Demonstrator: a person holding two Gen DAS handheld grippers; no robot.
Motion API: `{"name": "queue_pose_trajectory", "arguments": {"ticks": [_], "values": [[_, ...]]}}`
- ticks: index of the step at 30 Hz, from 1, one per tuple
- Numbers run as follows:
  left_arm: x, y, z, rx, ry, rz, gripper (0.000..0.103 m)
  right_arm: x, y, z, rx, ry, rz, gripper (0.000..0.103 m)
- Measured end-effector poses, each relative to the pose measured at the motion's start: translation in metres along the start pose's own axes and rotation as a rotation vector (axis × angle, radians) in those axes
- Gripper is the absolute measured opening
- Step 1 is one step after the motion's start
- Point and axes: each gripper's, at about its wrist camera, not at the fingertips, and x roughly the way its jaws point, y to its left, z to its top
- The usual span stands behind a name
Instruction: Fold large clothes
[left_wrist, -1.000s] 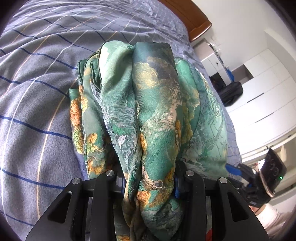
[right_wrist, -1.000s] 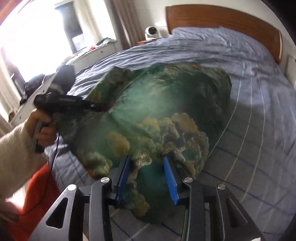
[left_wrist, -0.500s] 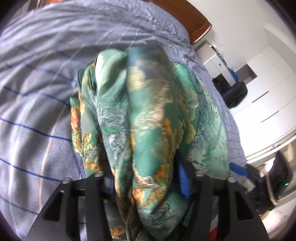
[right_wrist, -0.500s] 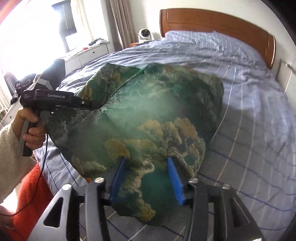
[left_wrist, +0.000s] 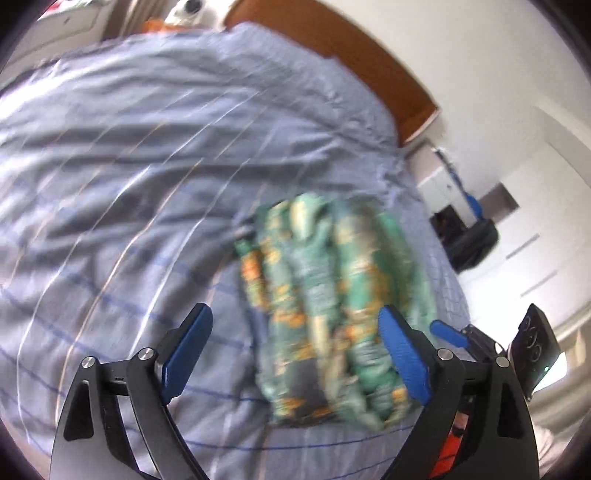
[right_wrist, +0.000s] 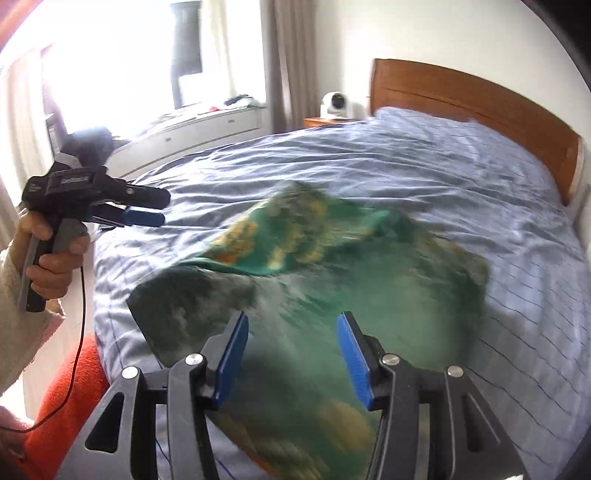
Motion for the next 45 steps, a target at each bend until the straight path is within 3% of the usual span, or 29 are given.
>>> {"name": "queue_pose_trajectory", "arguments": {"ticks": [4, 7, 10, 11, 12, 14, 18, 25, 28, 31, 35, 40, 45], "values": [[0.042, 0.021, -0.013, -0.057, 0.11, -0.099, 0.092, 0.056, 0.02, -0.005, -0.033, 0.115, 0.021, 0.053], [0.071, 0.019, -0.014, -0.052, 0.167, -0.187, 0.092, 0.063, 0.033, -0.01, -0.077, 0.112, -0.031, 0.053], [0.101, 0.011, -0.009, -0.038, 0.235, -0.278, 0.097, 0.062, 0.03, -0.011, -0.056, 0.114, -0.021, 0.053], [0.11, 0.007, -0.006, -0.027, 0.247, -0.258, 0.103, 0.061, 0.028, -0.01, -0.052, 0.114, -0.017, 0.053], [0.121, 0.004, -0.004, -0.002, 0.256, -0.205, 0.103, 0.061, 0.027, -0.01, -0.05, 0.113, -0.015, 0.053], [0.136, 0.002, -0.003, 0.014, 0.287, -0.177, 0.103, 0.061, 0.028, -0.012, -0.05, 0.111, -0.02, 0.053], [0.145, 0.011, 0.0, -0.018, 0.316, -0.231, 0.103, 0.06, 0.028, -0.015, -0.038, 0.102, -0.019, 0.053], [0.153, 0.008, -0.008, -0.038, 0.309, -0.241, 0.103, 0.048, 0.02, -0.013, -0.008, 0.073, -0.018, 0.053], [0.158, 0.008, -0.007, -0.021, 0.321, -0.254, 0.103, 0.012, -0.009, -0.009, 0.123, 0.037, 0.053, 0.054], [0.162, 0.006, -0.005, -0.019, 0.319, -0.262, 0.103, -0.021, -0.058, -0.021, 0.272, 0.003, 0.066, 0.077], [0.166, 0.007, -0.004, -0.017, 0.312, -0.258, 0.103, -0.035, -0.135, -0.069, 0.486, 0.059, 0.014, 0.078], [0.162, 0.011, -0.007, -0.014, 0.309, -0.257, 0.103, -0.013, -0.179, -0.124, 0.782, 0.088, 0.213, 0.078], [0.165, 0.008, -0.005, -0.014, 0.312, -0.258, 0.103, 0.008, -0.189, -0.137, 0.897, 0.039, 0.378, 0.078]]}}
